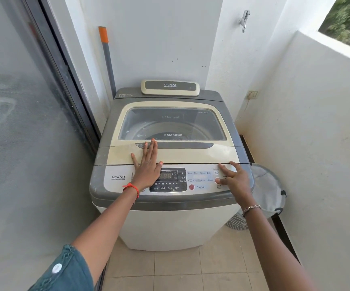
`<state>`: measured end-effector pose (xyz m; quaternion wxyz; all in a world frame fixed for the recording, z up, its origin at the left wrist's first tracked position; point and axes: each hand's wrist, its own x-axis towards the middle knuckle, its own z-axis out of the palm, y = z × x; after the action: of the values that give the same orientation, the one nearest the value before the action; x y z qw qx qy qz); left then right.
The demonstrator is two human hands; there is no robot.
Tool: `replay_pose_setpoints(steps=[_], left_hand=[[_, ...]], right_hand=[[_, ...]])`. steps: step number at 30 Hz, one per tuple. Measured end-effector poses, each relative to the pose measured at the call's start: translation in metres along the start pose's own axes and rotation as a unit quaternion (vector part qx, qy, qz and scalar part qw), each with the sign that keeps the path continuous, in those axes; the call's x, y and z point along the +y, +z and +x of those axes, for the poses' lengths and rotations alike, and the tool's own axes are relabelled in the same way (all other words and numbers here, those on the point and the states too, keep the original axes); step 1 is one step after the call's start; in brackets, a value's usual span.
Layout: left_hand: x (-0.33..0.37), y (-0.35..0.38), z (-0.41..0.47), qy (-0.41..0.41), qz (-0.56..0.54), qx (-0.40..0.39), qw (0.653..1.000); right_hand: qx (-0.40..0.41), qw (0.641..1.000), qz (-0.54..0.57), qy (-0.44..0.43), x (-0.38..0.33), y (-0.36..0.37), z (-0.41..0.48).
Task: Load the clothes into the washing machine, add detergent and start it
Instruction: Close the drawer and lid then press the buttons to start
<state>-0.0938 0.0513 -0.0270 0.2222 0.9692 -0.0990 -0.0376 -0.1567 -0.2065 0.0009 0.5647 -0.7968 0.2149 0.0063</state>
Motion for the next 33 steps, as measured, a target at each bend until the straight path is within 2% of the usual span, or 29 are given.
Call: replay_pose_setpoints(steps=[5,12,17,19,26,33], left_hand=[[0.001,-0.002,0.000,0.005,-0.002,-0.005,1.000],[-0.001,0.003,0.001,0.000,-0.009,0.028,1.000],[-0.009,0.000,0.014,-0.010,0.019,0.057,0.998],[-0.012,0.000,0.017,-0.005,0.030,0.059,0.998],[-0.018,-0.003,0.022,-0.021,0.065,0.088,0.994],[-0.028,-0.012,0.039,-0.039,0.087,0.090,0.991]], right_hand=[[-0.002,1.000,-0.012,0.010,-0.006,-0.002,-0.001],[0.001,0.992,-0.129,0.007,-0.010,-0.001,0.016],[-0.043,0.967,-0.248,-0.029,-0.007,-0.005,0.033],[-0.063,0.965,-0.252,-0.034,-0.013,-0.009,0.043],[0.037,0.951,-0.235,-0.198,-0.057,0.006,0.071],[-0.009,0.900,-0.286,-0.329,-0.057,0.053,0.109]])
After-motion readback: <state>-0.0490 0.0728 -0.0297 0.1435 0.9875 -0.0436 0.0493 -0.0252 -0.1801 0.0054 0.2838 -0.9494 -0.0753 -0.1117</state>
